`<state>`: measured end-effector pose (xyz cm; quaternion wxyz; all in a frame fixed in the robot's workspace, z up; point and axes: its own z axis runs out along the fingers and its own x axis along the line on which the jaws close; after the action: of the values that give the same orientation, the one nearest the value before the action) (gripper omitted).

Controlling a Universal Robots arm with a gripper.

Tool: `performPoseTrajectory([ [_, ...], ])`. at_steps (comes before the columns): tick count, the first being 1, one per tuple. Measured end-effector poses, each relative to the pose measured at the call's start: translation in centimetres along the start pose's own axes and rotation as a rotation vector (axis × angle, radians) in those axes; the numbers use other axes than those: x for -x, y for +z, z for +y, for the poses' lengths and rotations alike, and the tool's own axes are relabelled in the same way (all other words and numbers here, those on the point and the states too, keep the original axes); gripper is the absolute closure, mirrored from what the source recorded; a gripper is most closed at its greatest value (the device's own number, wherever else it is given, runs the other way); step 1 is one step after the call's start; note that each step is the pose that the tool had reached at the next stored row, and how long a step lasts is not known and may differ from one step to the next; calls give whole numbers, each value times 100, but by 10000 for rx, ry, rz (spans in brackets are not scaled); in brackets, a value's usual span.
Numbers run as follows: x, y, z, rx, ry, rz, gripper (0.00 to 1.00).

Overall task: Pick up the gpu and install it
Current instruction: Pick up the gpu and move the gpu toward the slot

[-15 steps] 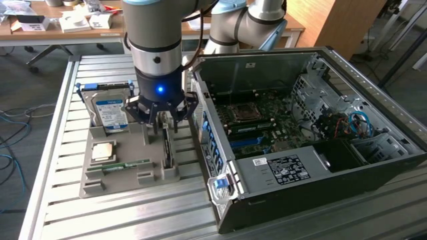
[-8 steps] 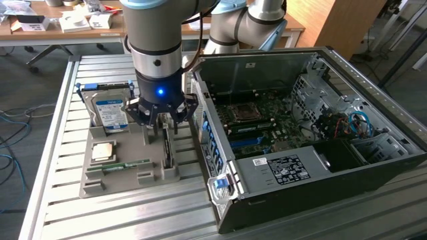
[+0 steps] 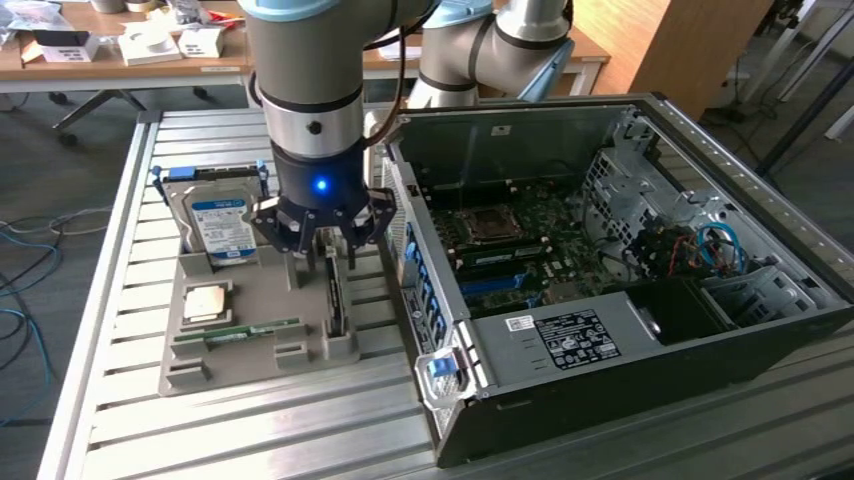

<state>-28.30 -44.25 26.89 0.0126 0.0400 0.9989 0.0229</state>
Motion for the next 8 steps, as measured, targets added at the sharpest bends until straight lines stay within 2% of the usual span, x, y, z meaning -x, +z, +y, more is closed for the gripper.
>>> performPoseTrajectory([
  [8,-1,17,-1,-1,1,1,51],
])
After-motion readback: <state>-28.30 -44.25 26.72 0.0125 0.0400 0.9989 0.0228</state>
